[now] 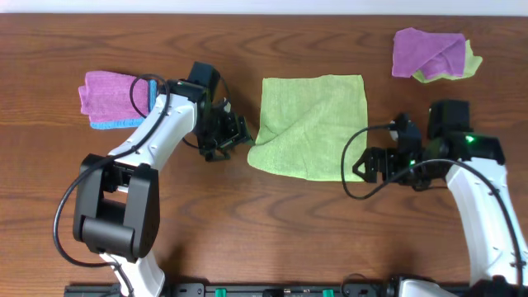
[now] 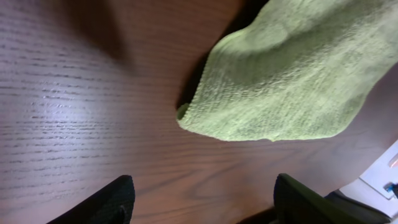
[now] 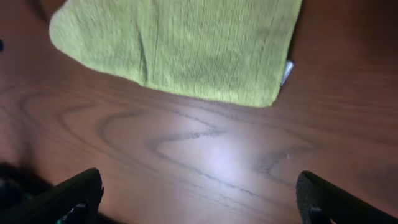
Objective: Fold the cloth
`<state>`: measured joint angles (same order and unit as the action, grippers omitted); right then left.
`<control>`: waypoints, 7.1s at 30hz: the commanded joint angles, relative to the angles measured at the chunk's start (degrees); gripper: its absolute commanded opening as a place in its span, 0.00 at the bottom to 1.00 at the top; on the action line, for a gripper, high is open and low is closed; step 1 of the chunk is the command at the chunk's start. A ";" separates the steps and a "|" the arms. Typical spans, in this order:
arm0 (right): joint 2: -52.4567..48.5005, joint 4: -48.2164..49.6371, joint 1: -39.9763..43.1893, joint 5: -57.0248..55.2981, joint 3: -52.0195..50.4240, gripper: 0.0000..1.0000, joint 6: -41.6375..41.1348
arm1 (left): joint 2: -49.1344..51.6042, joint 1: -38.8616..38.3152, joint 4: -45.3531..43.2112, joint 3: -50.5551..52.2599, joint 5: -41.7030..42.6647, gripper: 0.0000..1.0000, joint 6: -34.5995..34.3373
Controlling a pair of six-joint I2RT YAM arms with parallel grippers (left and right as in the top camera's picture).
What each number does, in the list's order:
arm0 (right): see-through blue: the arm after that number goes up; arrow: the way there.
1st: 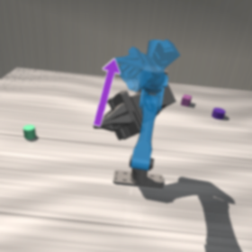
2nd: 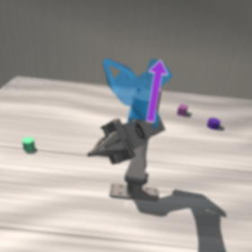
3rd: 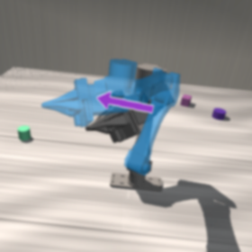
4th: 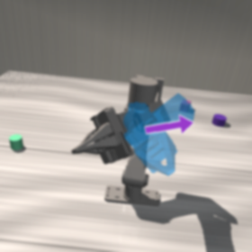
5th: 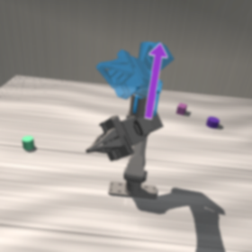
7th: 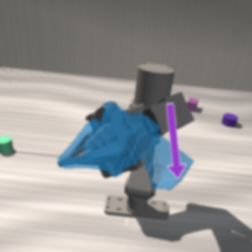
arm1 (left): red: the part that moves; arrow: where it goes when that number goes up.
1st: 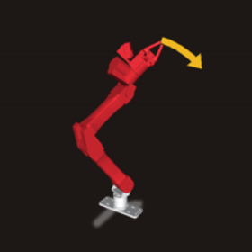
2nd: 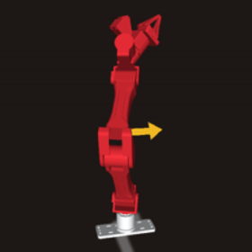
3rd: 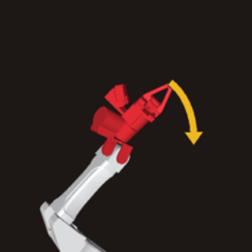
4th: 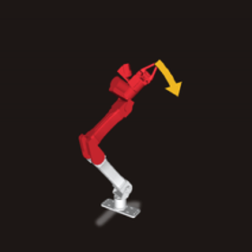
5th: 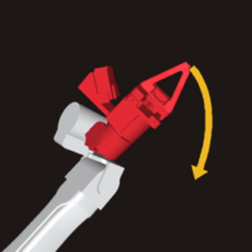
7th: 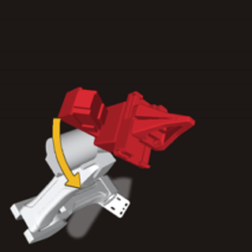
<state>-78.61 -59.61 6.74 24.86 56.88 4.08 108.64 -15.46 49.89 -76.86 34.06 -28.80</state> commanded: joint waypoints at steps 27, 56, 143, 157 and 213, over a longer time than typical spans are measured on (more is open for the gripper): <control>4.57 30.14 10.86 9.90 -24.59 0.99 -12.35 | -4.90 -1.84 -43.12 24.59 5.11 0.95 -14.69; -16.24 46.80 9.97 13.31 -24.63 0.93 -16.52 | 0.11 -6.75 -47.41 24.63 1.16 0.48 -19.30; 7.48 32.22 6.67 5.14 -20.33 0.01 -15.85 | -14.23 -0.33 -35.56 24.59 1.36 0.06 -9.25; -5.77 40.81 0.39 0.63 -12.83 0.01 -17.55 | -13.07 -0.31 -45.13 24.55 -8.59 0.06 -10.73; -24.72 58.66 -4.02 -4.94 -3.93 0.99 -18.43 | 7.06 -0.31 -47.08 7.15 -10.86 0.15 -9.29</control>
<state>-102.76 -0.67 3.29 18.87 51.72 -13.96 114.93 -15.88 2.59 -68.51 23.57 -38.94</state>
